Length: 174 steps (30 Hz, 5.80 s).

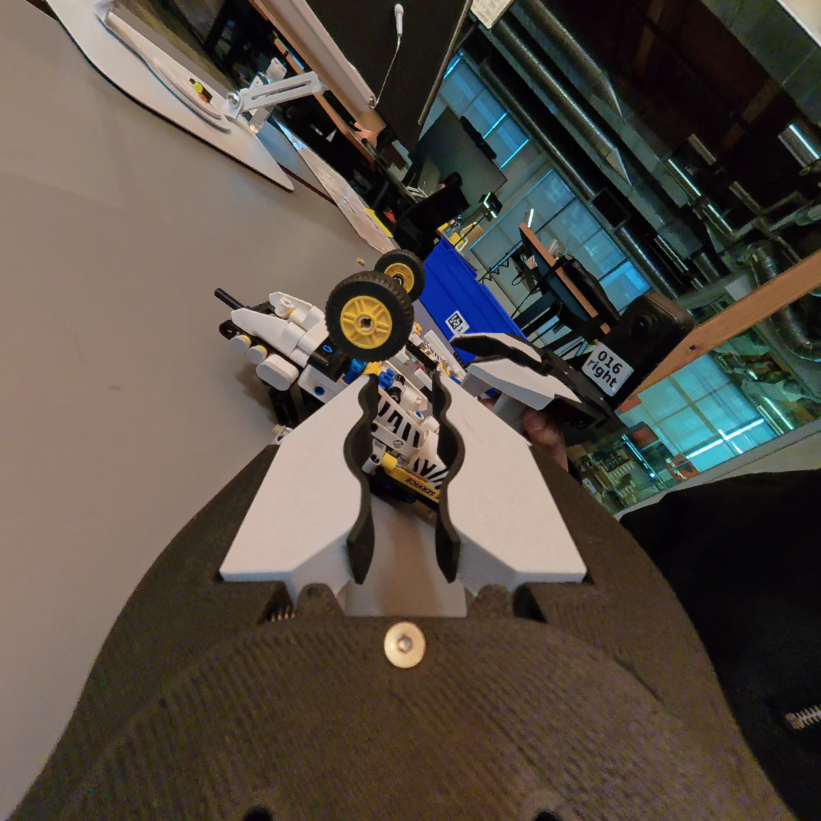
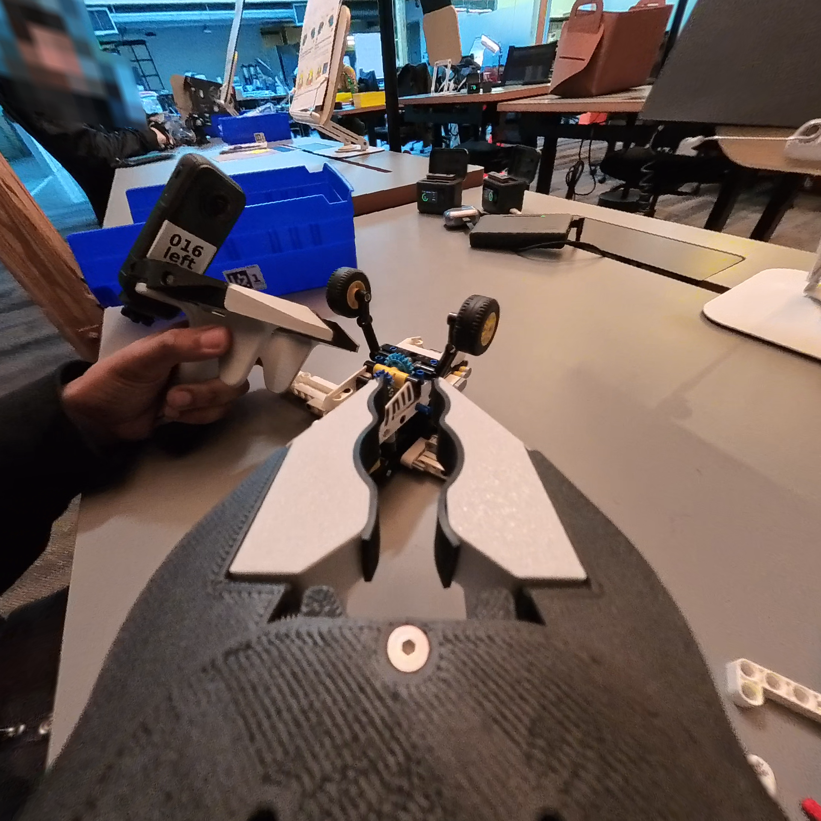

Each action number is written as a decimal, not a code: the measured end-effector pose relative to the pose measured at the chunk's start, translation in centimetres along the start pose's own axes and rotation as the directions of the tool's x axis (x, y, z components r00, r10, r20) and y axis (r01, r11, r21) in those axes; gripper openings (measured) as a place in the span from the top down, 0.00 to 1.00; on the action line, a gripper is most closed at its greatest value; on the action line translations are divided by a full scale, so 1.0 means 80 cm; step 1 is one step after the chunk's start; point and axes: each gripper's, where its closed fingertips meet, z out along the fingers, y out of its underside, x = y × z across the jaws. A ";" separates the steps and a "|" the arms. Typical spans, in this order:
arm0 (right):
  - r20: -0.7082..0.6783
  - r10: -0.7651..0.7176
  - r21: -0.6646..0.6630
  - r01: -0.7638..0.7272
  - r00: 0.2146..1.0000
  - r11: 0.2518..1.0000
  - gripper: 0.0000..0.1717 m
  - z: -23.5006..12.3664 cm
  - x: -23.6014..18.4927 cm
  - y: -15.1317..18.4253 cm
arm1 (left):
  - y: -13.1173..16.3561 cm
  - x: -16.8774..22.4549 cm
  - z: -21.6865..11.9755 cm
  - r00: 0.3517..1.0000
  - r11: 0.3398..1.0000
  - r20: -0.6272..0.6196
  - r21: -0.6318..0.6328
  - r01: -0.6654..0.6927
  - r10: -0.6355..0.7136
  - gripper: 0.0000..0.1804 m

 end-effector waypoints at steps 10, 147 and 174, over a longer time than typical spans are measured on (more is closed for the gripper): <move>0.036 0.100 -0.023 -0.099 0.994 0.995 0.89 0.011 0.008 0.008 | -0.001 -0.002 -0.001 1.000 1.000 -0.005 0.006 0.024 -0.024 0.89; -0.025 -0.369 0.156 0.368 0.929 0.917 0.96 0.038 0.029 -0.073 | -0.022 0.003 -0.018 0.987 0.984 0.049 0.075 -0.159 0.156 0.85; 0.216 -0.288 0.277 0.224 0.933 0.934 1.00 0.047 -0.072 -0.075 | -0.056 -0.024 0.003 0.999 0.998 -0.040 0.056 0.021 -0.019 0.84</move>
